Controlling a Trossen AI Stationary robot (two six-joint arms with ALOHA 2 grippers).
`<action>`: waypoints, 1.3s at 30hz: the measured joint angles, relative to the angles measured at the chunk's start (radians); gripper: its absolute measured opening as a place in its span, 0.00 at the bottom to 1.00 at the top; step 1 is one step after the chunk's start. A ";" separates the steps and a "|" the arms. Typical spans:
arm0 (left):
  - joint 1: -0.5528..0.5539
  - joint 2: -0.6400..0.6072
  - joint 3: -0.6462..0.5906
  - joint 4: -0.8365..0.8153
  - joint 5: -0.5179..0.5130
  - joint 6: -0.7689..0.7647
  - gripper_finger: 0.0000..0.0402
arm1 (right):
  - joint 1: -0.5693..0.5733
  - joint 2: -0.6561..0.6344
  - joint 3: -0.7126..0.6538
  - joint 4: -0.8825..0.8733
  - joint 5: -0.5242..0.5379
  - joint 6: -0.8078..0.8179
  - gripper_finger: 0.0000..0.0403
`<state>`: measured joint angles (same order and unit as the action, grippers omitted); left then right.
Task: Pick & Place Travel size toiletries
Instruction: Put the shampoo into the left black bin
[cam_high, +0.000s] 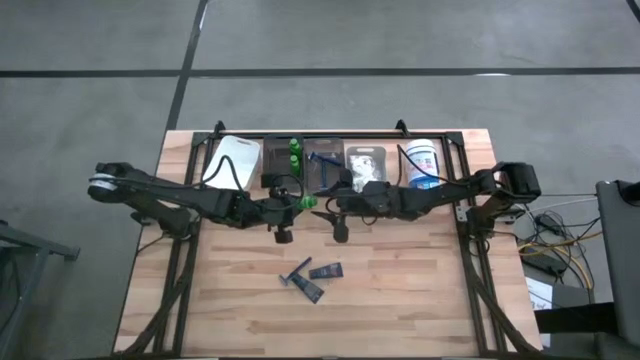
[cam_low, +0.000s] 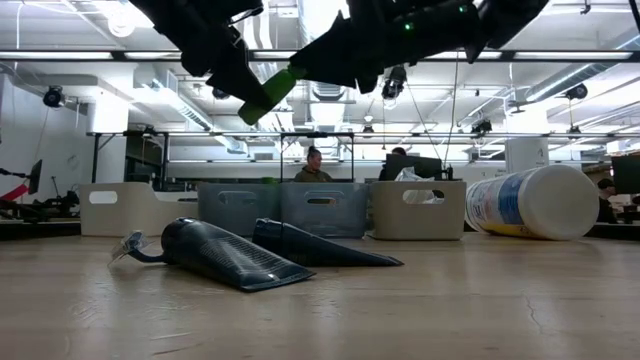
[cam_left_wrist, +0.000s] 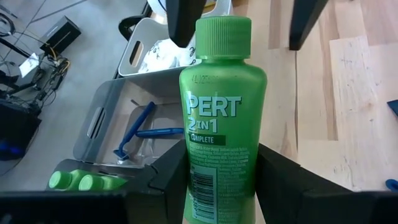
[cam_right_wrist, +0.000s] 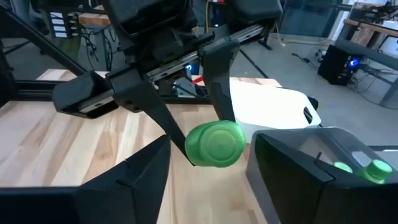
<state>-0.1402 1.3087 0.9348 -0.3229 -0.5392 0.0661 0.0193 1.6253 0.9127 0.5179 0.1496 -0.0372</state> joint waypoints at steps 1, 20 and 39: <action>0.000 0.000 0.000 0.000 0.003 -0.001 0.39 | -0.001 0.000 0.000 0.000 -0.001 0.000 0.54; 0.000 0.000 -0.001 0.012 0.027 -0.015 0.39 | -0.008 0.000 0.001 -0.013 -0.053 -0.049 0.20; 0.000 -0.127 -0.010 -0.103 0.010 -0.015 0.58 | -0.028 0.002 0.124 -0.249 -0.066 -0.050 0.22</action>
<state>-0.1402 1.1821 0.9249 -0.4261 -0.5295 0.0516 -0.0087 1.6272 1.0365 0.2691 0.0839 -0.0868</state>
